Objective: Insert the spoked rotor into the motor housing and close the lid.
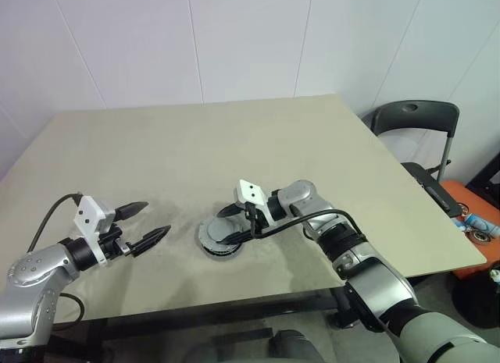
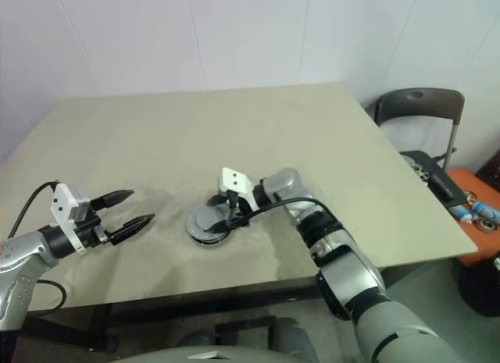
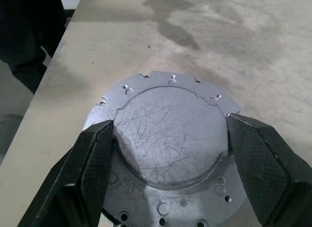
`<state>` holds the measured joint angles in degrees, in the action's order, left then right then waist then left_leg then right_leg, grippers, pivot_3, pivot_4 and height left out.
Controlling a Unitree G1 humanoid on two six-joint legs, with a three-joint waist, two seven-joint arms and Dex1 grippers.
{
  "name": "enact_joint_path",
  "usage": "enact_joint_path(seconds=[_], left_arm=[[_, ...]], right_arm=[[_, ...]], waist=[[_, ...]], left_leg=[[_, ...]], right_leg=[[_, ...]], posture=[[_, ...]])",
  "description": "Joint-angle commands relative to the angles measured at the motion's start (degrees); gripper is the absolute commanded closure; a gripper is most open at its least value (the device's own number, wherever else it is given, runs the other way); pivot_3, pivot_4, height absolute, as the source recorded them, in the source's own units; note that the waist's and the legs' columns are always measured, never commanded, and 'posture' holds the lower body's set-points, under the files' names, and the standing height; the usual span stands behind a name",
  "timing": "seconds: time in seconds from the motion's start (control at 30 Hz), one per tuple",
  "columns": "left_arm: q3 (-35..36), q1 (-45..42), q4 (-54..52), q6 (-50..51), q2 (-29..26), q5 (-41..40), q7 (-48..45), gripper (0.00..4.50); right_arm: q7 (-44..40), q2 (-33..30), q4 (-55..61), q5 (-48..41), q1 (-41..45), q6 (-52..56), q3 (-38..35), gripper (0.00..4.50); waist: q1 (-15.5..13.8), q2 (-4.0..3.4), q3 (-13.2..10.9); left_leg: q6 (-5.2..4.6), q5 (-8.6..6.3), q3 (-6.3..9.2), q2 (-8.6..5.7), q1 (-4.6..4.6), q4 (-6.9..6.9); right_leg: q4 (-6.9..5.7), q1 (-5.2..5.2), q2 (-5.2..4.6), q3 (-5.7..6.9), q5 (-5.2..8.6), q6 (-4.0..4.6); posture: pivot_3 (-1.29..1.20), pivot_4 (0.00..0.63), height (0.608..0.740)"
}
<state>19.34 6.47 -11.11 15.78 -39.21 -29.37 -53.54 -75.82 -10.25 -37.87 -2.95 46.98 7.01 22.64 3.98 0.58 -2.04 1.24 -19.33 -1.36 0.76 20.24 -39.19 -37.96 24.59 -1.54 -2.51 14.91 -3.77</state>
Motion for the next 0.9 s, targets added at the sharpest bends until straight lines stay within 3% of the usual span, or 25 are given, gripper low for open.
enact_joint_path(seconds=[0.03,0.9], left_arm=[[0.8,-0.6,-1.4,-0.4,-0.4,-0.8,-0.1,0.0],[0.9,-0.5,-1.1,-0.6,-0.4,-0.8,-0.6,0.0]], right_arm=[[-0.7,-0.4,2.9,-0.4,1.2,-0.8,-0.9,1.22],[0.2,-1.0,1.3,2.9,-0.6,-4.1,0.4,1.22]], waist=[[0.0,0.0,0.0],[0.0,0.01,0.0]], left_leg=[[0.0,0.0,0.0,0.0,0.0,0.0],[0.0,0.0,0.0,-0.01,-0.02,0.0]], right_leg=[[0.0,0.0,0.0,0.0,0.0,0.0],[-0.01,-0.01,0.0,0.0,0.0,0.0]], posture=[[0.0,0.0,0.74],[0.0,0.0,0.74]])
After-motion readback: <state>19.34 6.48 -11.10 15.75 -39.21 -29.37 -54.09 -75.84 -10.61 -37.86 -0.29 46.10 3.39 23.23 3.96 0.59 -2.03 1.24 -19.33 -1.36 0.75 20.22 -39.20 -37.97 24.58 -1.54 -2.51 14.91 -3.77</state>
